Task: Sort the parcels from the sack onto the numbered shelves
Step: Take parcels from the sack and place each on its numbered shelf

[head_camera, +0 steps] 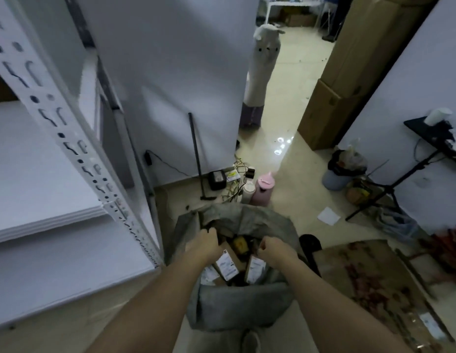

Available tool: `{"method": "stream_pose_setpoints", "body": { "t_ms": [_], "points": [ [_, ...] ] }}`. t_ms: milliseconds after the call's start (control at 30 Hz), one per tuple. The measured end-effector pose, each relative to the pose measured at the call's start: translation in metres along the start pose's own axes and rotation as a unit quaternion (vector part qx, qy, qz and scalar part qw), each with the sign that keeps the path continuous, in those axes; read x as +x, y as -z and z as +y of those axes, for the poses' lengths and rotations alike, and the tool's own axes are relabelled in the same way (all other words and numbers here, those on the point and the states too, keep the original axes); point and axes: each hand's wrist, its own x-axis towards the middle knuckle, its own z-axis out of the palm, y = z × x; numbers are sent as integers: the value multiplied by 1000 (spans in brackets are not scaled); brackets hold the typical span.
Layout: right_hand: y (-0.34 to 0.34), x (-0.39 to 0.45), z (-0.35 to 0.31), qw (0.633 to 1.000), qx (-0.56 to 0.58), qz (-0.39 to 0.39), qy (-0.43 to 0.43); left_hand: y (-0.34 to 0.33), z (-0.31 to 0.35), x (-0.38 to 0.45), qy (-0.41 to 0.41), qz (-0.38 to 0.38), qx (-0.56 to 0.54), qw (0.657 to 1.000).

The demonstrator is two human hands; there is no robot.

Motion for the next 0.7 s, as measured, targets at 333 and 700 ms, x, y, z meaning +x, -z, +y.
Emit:
{"method": "stream_pose_setpoints", "body": {
  "t_ms": [333,700],
  "points": [
    [-38,127,64,993,-29,-110,-11,-110,-4,85,96,-60,-164,980],
    [-202,268,101,983,90,-155,-36,-242,-34,219,195,-28,-470,861]
  ]
}}
